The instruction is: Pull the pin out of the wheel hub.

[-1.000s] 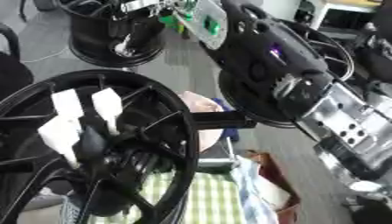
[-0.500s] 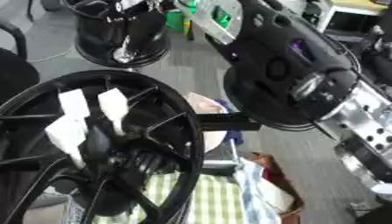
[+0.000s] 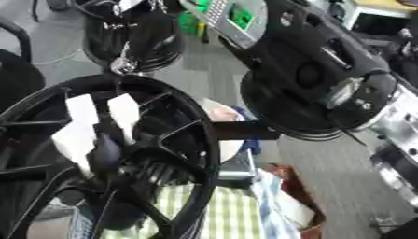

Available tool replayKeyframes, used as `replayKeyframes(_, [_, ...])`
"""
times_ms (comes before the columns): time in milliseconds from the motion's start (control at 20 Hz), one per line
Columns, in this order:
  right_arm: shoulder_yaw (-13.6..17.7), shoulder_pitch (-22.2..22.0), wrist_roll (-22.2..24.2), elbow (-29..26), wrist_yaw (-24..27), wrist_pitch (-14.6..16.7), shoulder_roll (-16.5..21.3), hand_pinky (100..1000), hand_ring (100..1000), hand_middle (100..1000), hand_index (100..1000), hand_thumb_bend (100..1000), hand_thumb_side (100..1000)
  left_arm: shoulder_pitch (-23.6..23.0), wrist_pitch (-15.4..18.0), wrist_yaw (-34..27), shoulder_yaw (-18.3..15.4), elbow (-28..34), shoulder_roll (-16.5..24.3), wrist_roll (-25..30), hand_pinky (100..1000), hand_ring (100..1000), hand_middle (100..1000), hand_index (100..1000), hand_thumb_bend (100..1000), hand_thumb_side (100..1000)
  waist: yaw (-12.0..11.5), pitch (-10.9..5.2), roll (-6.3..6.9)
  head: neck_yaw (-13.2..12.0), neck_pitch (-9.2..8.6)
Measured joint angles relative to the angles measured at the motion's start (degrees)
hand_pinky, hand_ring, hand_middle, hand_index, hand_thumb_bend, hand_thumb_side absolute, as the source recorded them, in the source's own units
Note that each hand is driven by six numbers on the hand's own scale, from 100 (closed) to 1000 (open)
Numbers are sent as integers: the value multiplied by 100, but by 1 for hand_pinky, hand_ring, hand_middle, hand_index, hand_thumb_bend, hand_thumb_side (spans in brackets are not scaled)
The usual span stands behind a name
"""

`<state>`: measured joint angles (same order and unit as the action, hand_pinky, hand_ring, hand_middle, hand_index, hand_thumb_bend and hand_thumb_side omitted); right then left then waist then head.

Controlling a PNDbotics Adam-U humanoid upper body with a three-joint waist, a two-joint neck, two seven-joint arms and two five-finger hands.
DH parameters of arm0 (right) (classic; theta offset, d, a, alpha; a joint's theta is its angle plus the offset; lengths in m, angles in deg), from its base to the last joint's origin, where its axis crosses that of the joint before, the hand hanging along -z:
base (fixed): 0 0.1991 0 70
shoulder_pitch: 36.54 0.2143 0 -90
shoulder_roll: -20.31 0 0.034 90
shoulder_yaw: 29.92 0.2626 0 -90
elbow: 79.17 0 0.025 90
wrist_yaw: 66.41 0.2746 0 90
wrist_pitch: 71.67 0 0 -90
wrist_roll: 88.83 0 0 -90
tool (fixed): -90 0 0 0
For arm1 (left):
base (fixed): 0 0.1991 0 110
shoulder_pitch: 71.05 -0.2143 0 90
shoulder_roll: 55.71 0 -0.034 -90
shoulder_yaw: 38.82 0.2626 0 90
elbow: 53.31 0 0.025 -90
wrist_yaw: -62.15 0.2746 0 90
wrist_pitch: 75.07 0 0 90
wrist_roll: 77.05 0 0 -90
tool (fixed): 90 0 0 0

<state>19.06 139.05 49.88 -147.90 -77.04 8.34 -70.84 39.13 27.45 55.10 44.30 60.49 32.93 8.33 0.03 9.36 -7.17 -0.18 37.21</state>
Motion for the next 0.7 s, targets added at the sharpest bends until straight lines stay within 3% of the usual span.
replayKeyframes(100, [-81, 0, -29, -131, 80, -207, 43, 842, 869, 815, 895, 287, 500, 0, -1, 0, 1, 0, 1, 1, 847, 943, 830, 859, 248, 528, 1, -6, -1, -9, 6])
replayKeyframes(250, [-177, -27, -55, -220, 169, -441, 68, 846, 873, 818, 895, 293, 413, 0, -8, 0, 6, 0, 2, 8, 847, 943, 830, 859, 248, 527, 2, -8, -1, -13, 9])
replayKeyframes(300, [-201, -45, -58, -228, 192, -491, 68, 847, 875, 819, 893, 288, 325, 0, -10, 0, 11, 0, 2, 10, 847, 943, 831, 860, 248, 527, 2, -8, -1, -13, 9])
replayKeyframes(500, [-248, -79, -26, -228, 275, -583, 67, 850, 878, 823, 889, 281, 168, 0, -13, 0, 30, 0, 3, 13, 847, 944, 830, 860, 247, 528, 2, -8, -1, -12, 15])
replayKeyframes(700, [-284, -136, 35, -171, 318, -593, 57, 849, 877, 823, 887, 272, 149, 0, -20, 0, 31, 0, 3, 22, 846, 944, 829, 859, 247, 528, -4, -7, -1, -11, 27])
